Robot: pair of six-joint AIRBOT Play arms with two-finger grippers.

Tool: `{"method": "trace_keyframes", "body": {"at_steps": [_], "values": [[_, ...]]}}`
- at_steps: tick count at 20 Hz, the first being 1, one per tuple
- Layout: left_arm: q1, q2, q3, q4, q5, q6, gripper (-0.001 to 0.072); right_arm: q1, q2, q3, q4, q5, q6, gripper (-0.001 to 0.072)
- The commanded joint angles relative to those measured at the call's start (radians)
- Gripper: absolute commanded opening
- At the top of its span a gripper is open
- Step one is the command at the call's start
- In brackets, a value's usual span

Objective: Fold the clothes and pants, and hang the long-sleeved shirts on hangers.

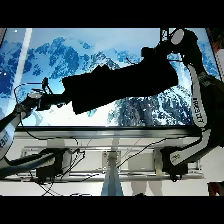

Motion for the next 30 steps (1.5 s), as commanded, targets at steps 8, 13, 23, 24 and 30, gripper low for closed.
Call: {"method": "trace_keyframes", "body": {"at_steps": [8, 13, 23, 24, 30], "values": [[0.035, 0.132, 0.623, 0.549, -0.772, -0.125, 0.0010, 0.289, -0.030, -0.004, 0.003, -0.287, 0.005, 0.0018], [0.035, 0.278, 0.822, 0.570, -0.715, -0.134, 0.0011, 0.506, -0.133, -0.003, 0.118, -0.380, 0.085, 0.0018], [0.029, 0.316, 0.808, 0.561, -0.591, -0.271, 0.0012, 0.817, -0.226, 0.001, 0.202, -0.547, 0.089, 0.0018], [0.025, 0.316, 0.794, 0.548, -0.586, -0.271, 0.0012, 0.784, -0.221, 0.001, 0.177, -0.507, 0.089, 0.0018], [-0.130, 0.205, 0.695, 0.481, -0.555, -0.269, 0.0012, 0.454, -0.195, 0.001, 0.096, -0.216, 0.089, 0.0018]]}}
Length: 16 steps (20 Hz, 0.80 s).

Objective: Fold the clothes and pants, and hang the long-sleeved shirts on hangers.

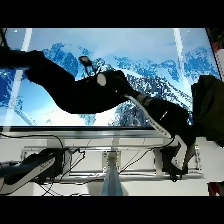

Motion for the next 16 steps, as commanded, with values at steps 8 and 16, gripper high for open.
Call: {"method": "trace_keyframes", "body": {"at_steps": [8, 16], "values": [[-0.560, -0.401, -0.040, -0.326, 0.631, 0.054, 0.0013, -0.521, 0.157, 0.001, -0.092, 0.277, -0.055, 0.0018], [-0.626, -0.522, -0.040, -0.317, 0.762, 0.054, 0.0711, -0.836, 0.198, -0.052, -0.228, 0.524, -0.306, 0.0018]]}}
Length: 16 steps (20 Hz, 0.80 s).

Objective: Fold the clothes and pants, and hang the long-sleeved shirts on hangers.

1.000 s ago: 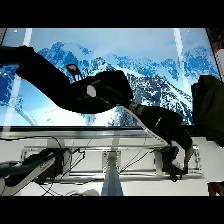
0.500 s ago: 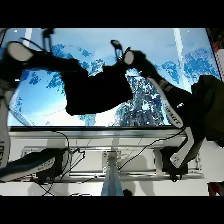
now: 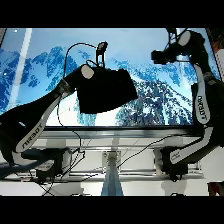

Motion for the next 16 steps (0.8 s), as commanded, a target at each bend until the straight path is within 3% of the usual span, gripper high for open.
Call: {"method": "trace_keyframes", "body": {"at_steps": [1, 3, 5, 6, 7, 8, 9, 12, 16], "values": [[0.023, -0.018, 0.000, -0.005, 0.045, 0.001, 0.0710, -0.137, 0.008, -0.053, 0.019, 0.111, -0.159, 0.0017], [0.072, -0.003, 0.000, -0.005, 0.029, 0.001, 0.0709, -0.188, 0.008, -0.110, 0.166, 0.146, -0.286, 0.0017], [0.124, 0.016, 0.000, -0.005, 0.001, 0.012, 0.0707, -0.216, 0.008, -0.169, 0.426, 0.171, -0.424, 0.0049], [0.150, 0.026, 0.000, -0.005, -0.014, 0.029, 0.0707, -0.213, 0.008, -0.191, 0.555, 0.183, -0.505, 0.0181], [0.171, 0.034, 0.000, -0.005, -0.023, 0.039, 0.0707, -0.200, 0.008, -0.204, 0.660, 0.193, -0.575, 0.0384], [0.192, 0.044, 0.000, -0.006, -0.027, 0.039, 0.0707, -0.176, 0.008, -0.207, 0.735, 0.189, -0.632, 0.0523], [0.206, 0.055, 0.000, -0.006, -0.027, 0.039, 0.0707, -0.143, 0.009, -0.207, 0.775, 0.163, -0.659, 0.0611], [0.227, 0.091, 0.000, -0.005, -0.027, 0.039, 0.0706, -0.020, 0.010, -0.207, 0.727, 0.056, -0.762, 0.0643], [0.227, 0.116, 0.000, 0.015, -0.038, 0.039, 0.0706, 0.160, 0.010, -0.207, 0.415, -0.088, -0.797, 0.0643]]}}
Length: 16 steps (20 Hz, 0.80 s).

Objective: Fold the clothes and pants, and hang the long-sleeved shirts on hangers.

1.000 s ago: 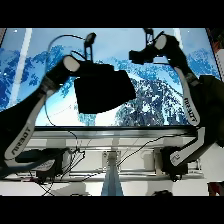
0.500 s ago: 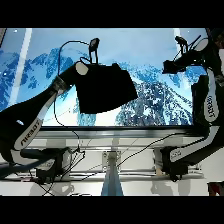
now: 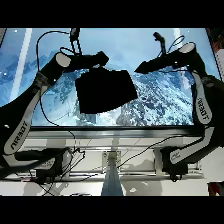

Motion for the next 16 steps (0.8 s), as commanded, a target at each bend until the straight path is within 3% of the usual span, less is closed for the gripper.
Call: {"method": "trace_keyframes", "body": {"at_steps": [1, 5, 13, 14, 16], "values": [[0.009, 0.019, 0.000, 0.023, -0.014, 0.001, 0.0707, 0.145, 0.000, -0.003, -0.196, -0.146, -0.063, 0.0643], [0.009, 0.019, 0.000, 0.023, -0.035, 0.001, 0.0706, 0.230, 0.000, -0.002, -0.242, -0.224, -0.072, 0.0635], [0.009, 0.019, 0.000, 0.023, -0.043, 0.001, 0.0706, 0.248, 0.044, 0.019, -0.346, -0.214, -0.089, 0.0632], [0.009, 0.019, 0.000, 0.023, -0.046, 0.001, 0.0707, 0.248, 0.062, 0.019, -0.348, -0.208, -0.089, 0.0621], [0.008, 0.019, 0.000, 0.022, -0.047, 0.000, 0.0706, 0.252, 0.095, 0.019, -0.346, -0.135, -0.091, 0.0475]]}}
